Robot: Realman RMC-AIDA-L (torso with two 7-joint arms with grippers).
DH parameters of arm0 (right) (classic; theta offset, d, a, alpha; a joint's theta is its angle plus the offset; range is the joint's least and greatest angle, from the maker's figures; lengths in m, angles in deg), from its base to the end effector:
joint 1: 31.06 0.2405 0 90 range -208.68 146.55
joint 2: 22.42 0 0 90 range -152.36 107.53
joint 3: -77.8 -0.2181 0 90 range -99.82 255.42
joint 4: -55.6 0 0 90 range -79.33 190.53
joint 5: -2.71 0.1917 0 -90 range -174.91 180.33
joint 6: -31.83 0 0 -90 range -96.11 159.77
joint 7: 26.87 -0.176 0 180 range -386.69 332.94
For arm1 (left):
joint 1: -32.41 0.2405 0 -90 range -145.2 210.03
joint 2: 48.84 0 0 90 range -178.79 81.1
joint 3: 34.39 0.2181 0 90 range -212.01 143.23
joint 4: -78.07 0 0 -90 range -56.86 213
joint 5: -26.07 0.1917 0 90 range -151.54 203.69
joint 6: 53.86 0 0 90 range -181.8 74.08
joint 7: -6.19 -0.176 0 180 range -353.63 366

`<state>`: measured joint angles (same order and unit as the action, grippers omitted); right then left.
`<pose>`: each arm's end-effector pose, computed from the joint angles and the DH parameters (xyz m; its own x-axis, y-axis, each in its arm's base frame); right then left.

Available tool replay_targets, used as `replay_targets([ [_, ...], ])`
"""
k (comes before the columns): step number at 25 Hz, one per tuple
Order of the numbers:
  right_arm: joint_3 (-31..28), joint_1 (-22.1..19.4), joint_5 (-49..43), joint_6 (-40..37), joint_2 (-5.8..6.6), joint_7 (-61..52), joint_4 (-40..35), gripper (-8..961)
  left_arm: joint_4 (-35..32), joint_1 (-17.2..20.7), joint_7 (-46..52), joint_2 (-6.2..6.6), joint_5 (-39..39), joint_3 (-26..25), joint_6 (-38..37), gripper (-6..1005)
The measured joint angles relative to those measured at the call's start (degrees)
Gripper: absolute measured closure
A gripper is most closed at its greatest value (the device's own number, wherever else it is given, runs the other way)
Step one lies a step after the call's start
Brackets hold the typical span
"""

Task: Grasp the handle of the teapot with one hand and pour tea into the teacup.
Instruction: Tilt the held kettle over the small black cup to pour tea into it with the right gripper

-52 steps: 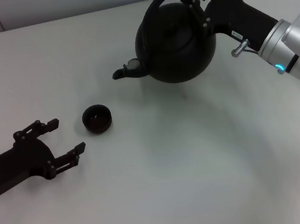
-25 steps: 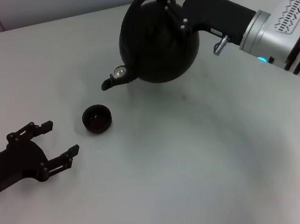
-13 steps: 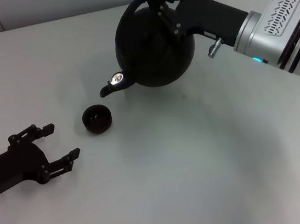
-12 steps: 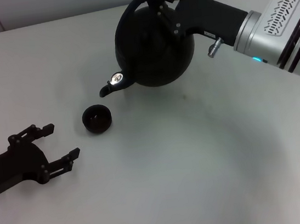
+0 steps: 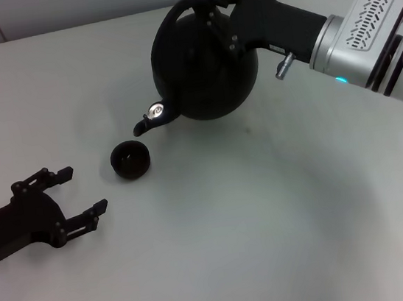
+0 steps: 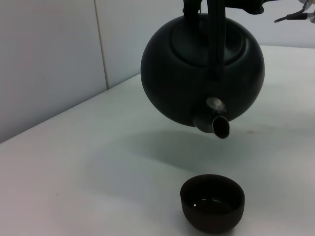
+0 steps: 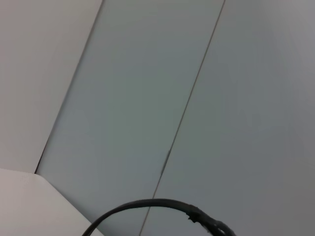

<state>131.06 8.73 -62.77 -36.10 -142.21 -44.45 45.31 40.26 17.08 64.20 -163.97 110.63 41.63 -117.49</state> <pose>0.1723 0.3765 -0.0326 0.8418 0.2751 -0.4643 -0.1857 -0.6601 -0.7278 -0.2682 0.2912 -0.0379 0.9243 0.1813 0.3358 0.3225 -0.8415 -0.4335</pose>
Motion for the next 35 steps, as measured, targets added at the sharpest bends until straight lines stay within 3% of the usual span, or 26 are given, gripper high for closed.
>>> replay_targets([
  [35, 4.4, 0.9, 0.1, 3.0, -0.09, 0.0, -2.0, 842, 0.0, 0.1, 0.0, 0.08, 0.2, 0.1, -0.1, 177],
])
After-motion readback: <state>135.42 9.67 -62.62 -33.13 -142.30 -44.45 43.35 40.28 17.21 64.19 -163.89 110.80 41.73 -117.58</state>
